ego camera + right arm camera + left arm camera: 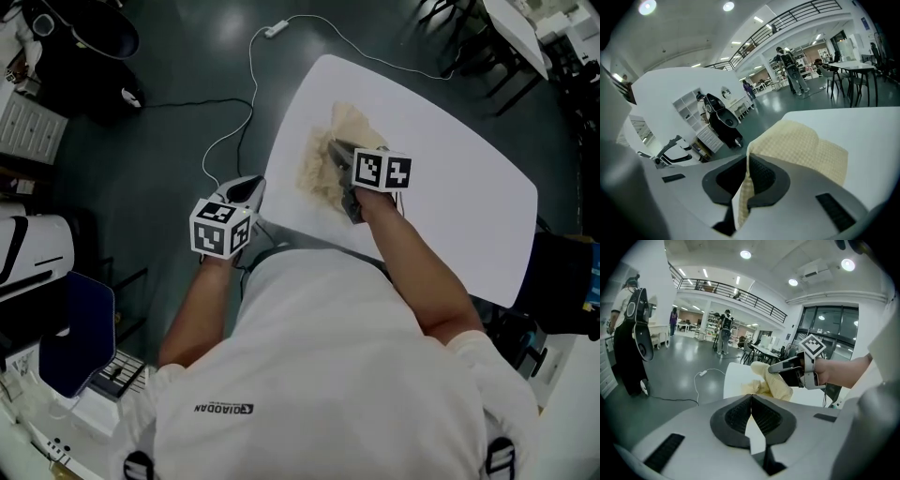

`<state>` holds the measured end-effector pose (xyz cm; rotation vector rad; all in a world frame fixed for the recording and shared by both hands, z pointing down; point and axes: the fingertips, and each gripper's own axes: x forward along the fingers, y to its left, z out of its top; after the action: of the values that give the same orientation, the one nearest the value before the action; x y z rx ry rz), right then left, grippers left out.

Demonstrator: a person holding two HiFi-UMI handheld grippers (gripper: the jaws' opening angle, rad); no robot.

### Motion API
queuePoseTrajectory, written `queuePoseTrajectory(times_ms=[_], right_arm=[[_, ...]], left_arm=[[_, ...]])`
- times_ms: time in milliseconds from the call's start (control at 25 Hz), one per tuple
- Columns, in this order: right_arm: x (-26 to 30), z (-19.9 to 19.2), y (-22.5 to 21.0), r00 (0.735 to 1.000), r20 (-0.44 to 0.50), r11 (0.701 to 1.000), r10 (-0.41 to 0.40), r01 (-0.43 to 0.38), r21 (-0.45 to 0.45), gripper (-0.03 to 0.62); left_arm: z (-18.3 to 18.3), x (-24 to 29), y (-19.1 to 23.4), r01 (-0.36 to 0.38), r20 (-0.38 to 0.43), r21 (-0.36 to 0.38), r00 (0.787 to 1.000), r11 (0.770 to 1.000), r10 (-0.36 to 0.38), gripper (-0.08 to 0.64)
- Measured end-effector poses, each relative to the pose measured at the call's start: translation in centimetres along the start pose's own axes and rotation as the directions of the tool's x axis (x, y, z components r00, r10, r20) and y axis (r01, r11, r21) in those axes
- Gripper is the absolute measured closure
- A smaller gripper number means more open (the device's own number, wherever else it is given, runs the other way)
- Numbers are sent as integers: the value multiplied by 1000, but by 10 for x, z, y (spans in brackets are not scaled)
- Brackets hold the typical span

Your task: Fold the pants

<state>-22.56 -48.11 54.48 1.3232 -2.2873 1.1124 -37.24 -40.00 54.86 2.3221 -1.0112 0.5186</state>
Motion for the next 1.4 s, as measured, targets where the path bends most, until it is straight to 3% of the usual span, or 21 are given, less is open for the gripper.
queuePoseTrajectory(times_ms=[280, 400, 600, 960, 1000, 1120, 1400], right_arm=[[73, -56, -4, 978, -206, 1000, -21, 23, 4, 558], [98, -75, -4, 964, -258, 997, -70, 58, -56, 557], [123, -92, -17, 941, -307, 986, -142, 107, -126, 555], [143, -103, -21, 926, -320, 967, -202, 137, -215, 554], [142, -103, -18, 927, -324, 971, -188, 126, -203, 538], [131, -99, 1, 936, -339, 991, -100, 63, -121, 393], [72, -84, 40, 959, -265, 995, 104, -103, 19, 405]], left_arm=[[-16, -10, 0, 8, -11, -35, 1000, 999, -9, 531], [-27, -17, 1, 15, -15, -48, 1000, 999, -16, 532], [-39, -23, -2, 18, -31, -58, 999, 998, -20, 532], [-55, -38, -7, 7, -50, -69, 999, 998, -11, 531], [-56, -40, -6, 1, -51, -68, 999, 998, -5, 532], [-54, -44, -5, -16, -43, -66, 999, 998, 13, 532], [-41, -41, -19, -35, -17, -45, 999, 998, 34, 532]])
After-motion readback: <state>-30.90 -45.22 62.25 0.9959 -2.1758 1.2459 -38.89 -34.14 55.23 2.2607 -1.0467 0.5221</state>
